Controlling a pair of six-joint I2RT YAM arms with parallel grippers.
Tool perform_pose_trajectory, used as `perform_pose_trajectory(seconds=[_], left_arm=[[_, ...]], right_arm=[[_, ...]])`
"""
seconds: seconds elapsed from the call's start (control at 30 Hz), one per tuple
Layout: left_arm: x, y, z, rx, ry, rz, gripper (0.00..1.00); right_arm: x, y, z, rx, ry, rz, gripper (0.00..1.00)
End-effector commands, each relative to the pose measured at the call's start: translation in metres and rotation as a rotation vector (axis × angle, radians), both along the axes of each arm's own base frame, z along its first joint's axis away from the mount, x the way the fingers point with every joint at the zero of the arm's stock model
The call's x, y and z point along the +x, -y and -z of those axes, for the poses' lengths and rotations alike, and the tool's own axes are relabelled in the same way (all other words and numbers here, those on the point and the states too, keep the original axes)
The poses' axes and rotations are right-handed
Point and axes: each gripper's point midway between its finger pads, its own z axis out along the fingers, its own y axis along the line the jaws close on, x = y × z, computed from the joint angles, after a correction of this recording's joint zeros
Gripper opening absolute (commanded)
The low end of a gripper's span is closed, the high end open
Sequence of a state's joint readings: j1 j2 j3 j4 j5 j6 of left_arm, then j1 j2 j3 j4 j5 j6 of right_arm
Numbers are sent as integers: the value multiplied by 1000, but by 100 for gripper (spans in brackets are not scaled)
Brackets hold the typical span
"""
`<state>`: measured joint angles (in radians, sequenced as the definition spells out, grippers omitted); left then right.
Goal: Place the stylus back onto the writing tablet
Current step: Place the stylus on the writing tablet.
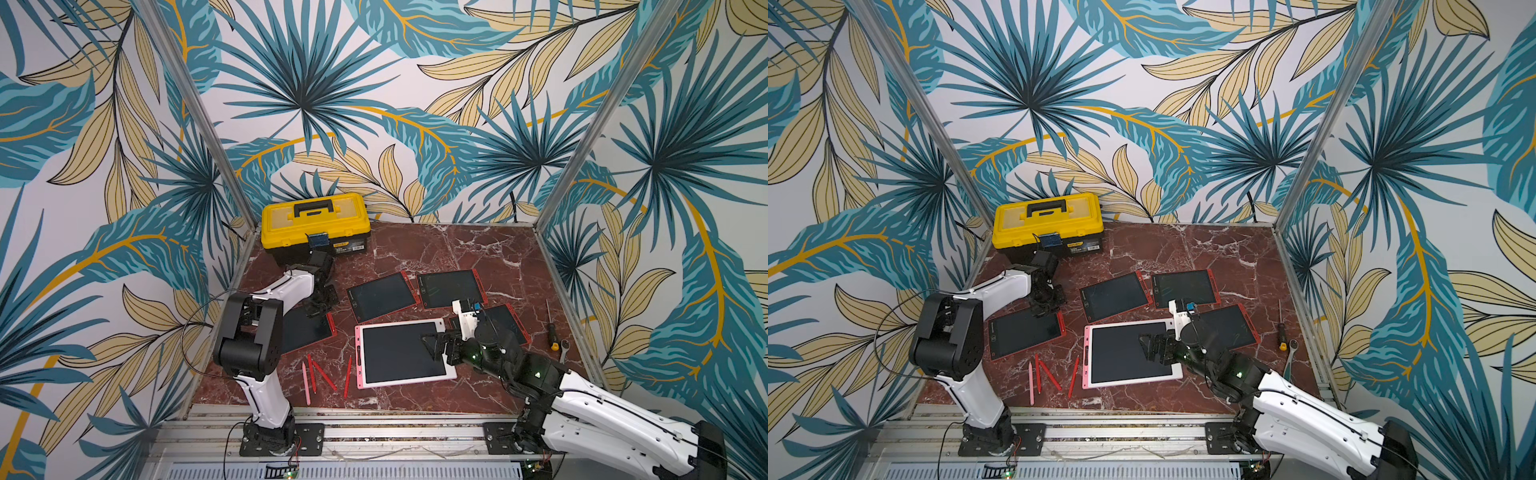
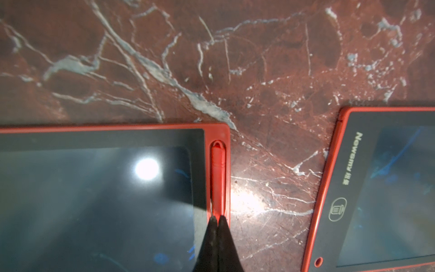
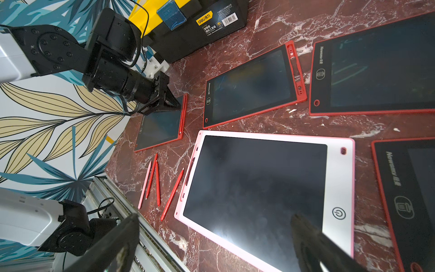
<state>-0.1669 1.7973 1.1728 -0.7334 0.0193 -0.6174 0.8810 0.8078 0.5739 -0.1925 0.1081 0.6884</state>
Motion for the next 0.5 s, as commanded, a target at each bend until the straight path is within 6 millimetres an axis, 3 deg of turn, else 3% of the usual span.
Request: perform_pose_trajectory(seconds=[0.0,0.47], left_arm=[[10,0,-5,-6,17,3,0],[10,0,5,-3,-3,8,0]], right_arm=[[-2,0,8,-11,-14,-1,100],[-2,0,7,-10,-13,-3,100]])
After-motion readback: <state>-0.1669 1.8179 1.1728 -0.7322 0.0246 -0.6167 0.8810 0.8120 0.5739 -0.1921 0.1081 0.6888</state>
